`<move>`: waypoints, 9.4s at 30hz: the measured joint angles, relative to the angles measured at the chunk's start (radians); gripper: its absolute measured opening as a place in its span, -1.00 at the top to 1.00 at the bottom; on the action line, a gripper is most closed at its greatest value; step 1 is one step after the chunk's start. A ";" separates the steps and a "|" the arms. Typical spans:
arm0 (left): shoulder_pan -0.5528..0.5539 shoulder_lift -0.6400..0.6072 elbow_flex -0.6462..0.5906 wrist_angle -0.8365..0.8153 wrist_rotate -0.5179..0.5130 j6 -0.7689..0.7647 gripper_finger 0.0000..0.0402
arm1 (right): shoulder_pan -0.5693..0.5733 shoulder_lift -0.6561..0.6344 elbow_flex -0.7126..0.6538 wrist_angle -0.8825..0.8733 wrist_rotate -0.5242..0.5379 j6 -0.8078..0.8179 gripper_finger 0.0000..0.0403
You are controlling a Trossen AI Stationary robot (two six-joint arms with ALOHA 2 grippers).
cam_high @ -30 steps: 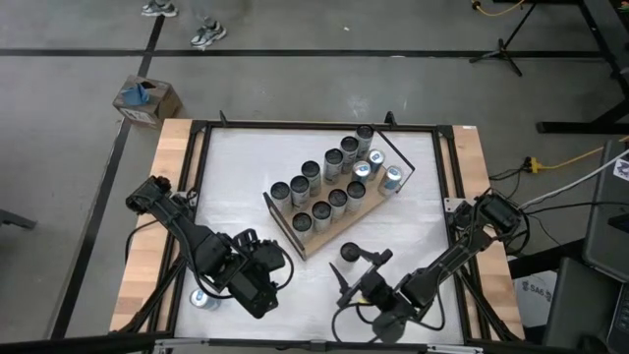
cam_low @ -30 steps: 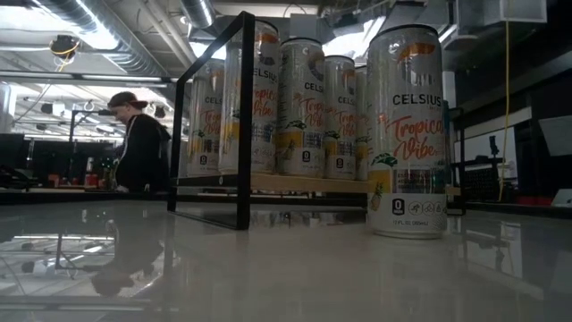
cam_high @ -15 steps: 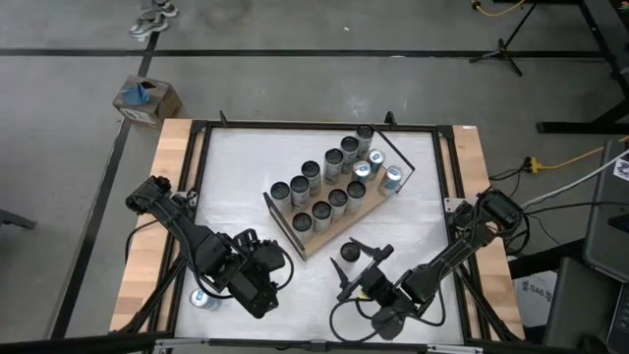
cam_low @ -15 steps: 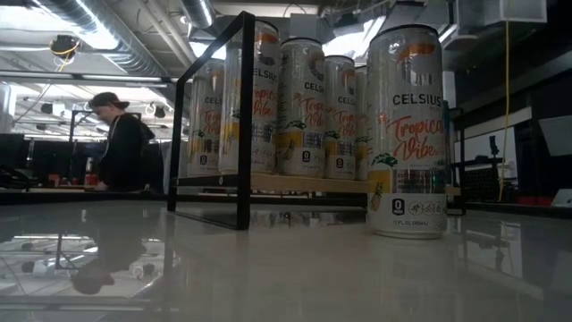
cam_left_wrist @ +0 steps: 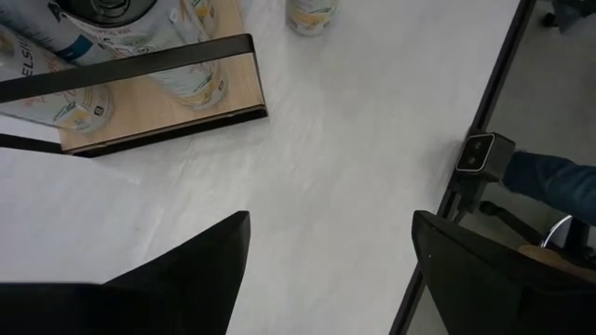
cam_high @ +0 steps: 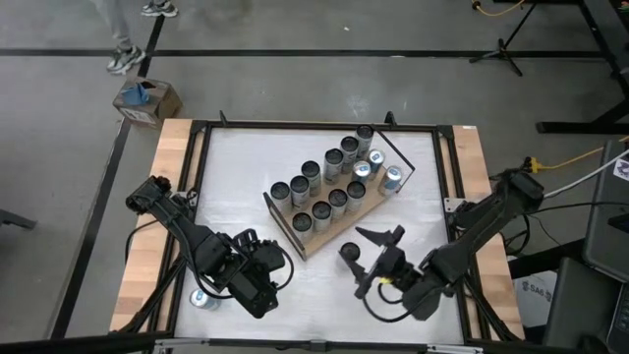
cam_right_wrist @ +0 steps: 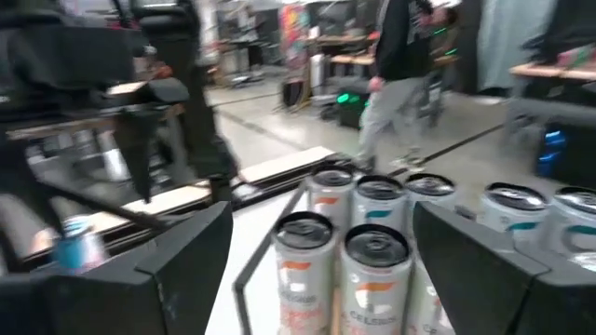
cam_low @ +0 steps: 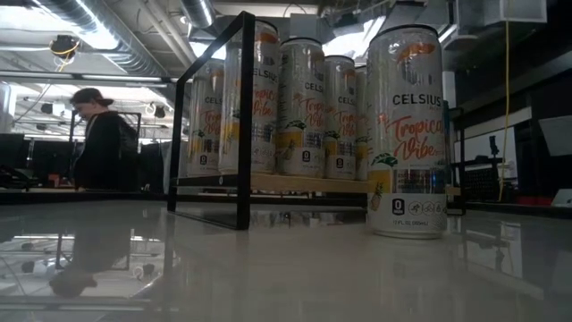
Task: Place canned beverage on shelf
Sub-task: Put the white yellow soda can on the shelf
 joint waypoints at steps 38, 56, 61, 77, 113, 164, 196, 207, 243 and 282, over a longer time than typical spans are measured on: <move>-0.001 0.000 0.000 0.000 0.000 0.007 -0.44 | -0.215 -0.147 0.000 -0.748 -0.863 0.777 -0.61; -0.001 0.000 0.000 0.000 0.000 0.007 -0.44 | -0.214 -0.140 0.000 -0.738 -0.945 0.916 -0.61; -0.005 0.000 0.000 0.000 0.000 0.007 -0.44 | -0.213 -0.116 0.001 -0.685 -0.934 0.909 -0.61; -0.033 0.000 0.000 0.004 -0.025 0.006 -0.44 | -0.214 -0.022 0.001 -0.690 -0.856 0.914 -0.61; -0.033 0.000 -0.001 0.004 -0.026 0.004 -0.44 | -0.214 0.003 0.001 -0.688 -0.796 0.905 -0.61; -0.032 0.000 -0.001 0.009 -0.027 0.004 -0.44 | -0.162 0.151 0.000 -0.642 -0.715 0.825 -0.61; -0.033 0.000 -0.001 0.186 -0.219 0.164 -0.44 | -0.163 0.146 0.005 -0.540 -1.012 0.182 -0.30; -0.036 0.067 -0.001 0.365 -0.388 0.237 -0.44 | -0.161 0.152 0.000 -0.407 -1.180 -0.027 -0.29; 0.026 0.401 -0.001 0.558 -0.383 0.246 -0.44 | -0.162 0.153 -0.002 -0.419 -1.182 -0.036 -0.52; 0.029 0.401 -0.001 0.566 -0.378 0.243 -0.44 | -0.161 0.010 0.001 -0.664 -1.182 0.053 -0.51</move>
